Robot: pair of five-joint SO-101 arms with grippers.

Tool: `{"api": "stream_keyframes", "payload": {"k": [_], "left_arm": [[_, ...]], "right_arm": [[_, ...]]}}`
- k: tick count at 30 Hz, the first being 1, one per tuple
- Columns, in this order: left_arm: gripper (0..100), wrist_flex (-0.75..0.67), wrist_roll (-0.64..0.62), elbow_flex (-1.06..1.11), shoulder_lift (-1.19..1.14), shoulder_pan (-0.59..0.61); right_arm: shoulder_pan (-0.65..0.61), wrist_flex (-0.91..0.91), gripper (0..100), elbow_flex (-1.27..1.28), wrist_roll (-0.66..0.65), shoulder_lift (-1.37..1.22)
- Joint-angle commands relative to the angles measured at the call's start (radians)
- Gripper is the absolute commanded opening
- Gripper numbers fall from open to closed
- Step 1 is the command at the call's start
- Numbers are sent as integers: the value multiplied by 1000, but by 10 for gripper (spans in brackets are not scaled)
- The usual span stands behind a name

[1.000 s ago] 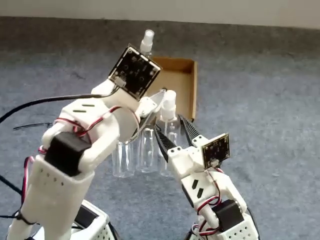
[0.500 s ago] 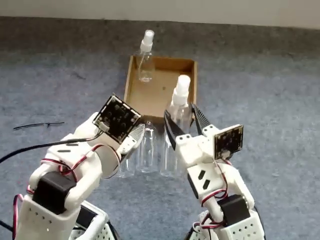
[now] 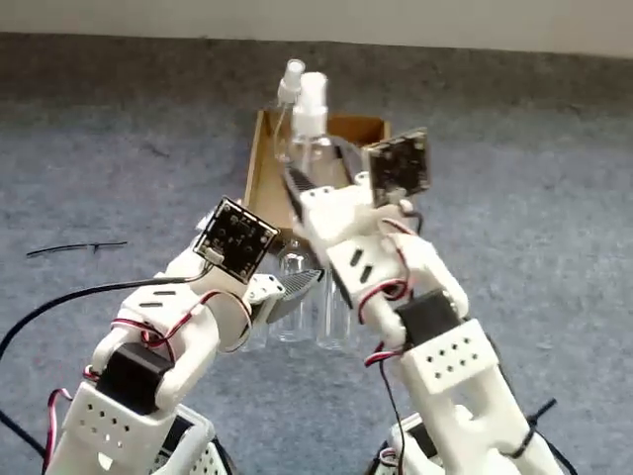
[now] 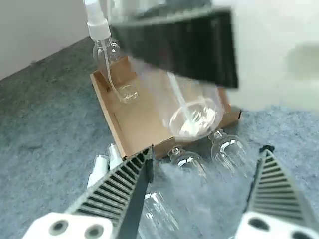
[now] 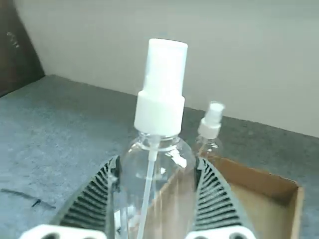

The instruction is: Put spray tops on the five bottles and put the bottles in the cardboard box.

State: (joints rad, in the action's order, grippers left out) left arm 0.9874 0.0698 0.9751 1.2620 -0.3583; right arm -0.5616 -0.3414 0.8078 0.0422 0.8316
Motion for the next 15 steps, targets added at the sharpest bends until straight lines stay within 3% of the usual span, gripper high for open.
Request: {"api": "stream_keyframes", "payload": {"k": [1, 4, 8, 15], "left_arm": [[288, -34, -26, -2, 13, 56], [288, -71, -26, 19, 16, 108], [288, -158, -26, 76, 8, 179], [288, -184, -23, 102, 7, 194]], "right_arm": [[-62, 22, 4, -45, 8, -7], [-91, 16, 4, -18, 8, 13], [-101, -143, 4, -19, 8, 42], [-94, -251, 4, -18, 3, 148]]}}
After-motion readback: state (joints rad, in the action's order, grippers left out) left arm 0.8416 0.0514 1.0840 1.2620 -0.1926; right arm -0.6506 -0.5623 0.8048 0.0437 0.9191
